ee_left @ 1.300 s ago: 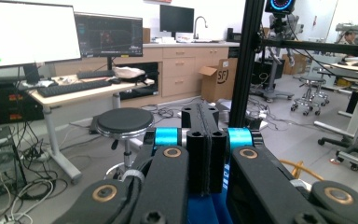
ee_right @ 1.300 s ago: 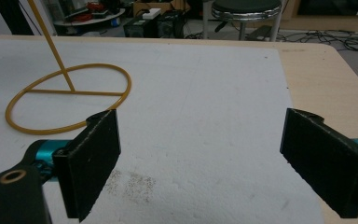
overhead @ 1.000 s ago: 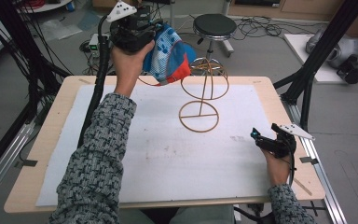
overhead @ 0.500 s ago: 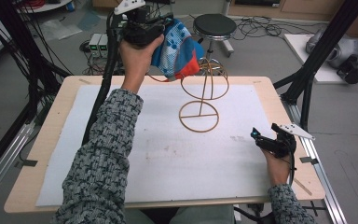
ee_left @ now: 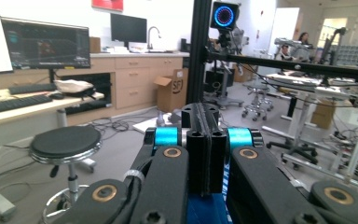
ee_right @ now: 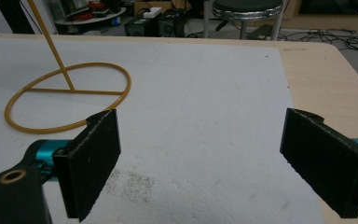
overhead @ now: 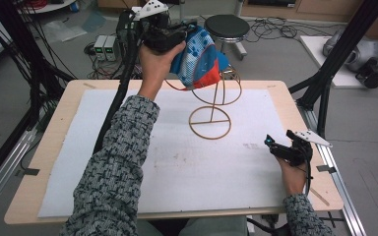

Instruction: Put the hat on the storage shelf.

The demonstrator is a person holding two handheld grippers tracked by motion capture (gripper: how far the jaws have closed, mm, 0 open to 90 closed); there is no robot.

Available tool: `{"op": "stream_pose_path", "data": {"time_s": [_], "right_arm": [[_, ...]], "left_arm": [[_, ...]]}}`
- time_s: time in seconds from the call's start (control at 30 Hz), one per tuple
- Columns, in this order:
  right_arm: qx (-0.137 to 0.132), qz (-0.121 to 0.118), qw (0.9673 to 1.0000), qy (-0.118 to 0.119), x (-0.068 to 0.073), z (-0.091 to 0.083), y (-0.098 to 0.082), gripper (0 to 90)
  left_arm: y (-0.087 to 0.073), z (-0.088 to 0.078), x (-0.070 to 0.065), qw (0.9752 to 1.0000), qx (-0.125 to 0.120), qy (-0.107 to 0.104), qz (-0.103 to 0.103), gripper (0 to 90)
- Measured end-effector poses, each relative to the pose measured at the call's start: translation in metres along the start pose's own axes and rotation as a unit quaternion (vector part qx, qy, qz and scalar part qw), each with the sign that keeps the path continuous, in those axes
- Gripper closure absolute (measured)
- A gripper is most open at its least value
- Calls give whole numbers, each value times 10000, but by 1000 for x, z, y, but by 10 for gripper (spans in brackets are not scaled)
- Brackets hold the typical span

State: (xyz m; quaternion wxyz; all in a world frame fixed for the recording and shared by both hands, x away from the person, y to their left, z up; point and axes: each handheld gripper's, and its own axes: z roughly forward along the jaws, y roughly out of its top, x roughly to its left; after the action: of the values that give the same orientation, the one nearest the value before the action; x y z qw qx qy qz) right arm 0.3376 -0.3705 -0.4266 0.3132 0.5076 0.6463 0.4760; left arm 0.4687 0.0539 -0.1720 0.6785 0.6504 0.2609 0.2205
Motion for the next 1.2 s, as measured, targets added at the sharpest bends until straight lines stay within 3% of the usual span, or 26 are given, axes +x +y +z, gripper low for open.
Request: {"op": "stream_pose_path", "data": {"time_s": [0.2,0.4,0.9,1.07,1.2], "right_arm": [[-1,-4,10000,1,0,0,0,113],[12,-8,10000,-3,0,0,0,113],[48,-6,10000,9,0,1,0,113],[59,12,10000,10,0,1,0,113],[50,22,10000,10,0,1,0,113]], "left_arm": [[-7,7,-4,9995,274,-119,72,899],[-16,13,-5,9973,643,-281,202,899],[-40,19,-3,9944,875,-555,218,899],[-44,25,-8,9933,923,-673,177,899],[-49,30,-14,9918,1014,-733,258,899]]}}
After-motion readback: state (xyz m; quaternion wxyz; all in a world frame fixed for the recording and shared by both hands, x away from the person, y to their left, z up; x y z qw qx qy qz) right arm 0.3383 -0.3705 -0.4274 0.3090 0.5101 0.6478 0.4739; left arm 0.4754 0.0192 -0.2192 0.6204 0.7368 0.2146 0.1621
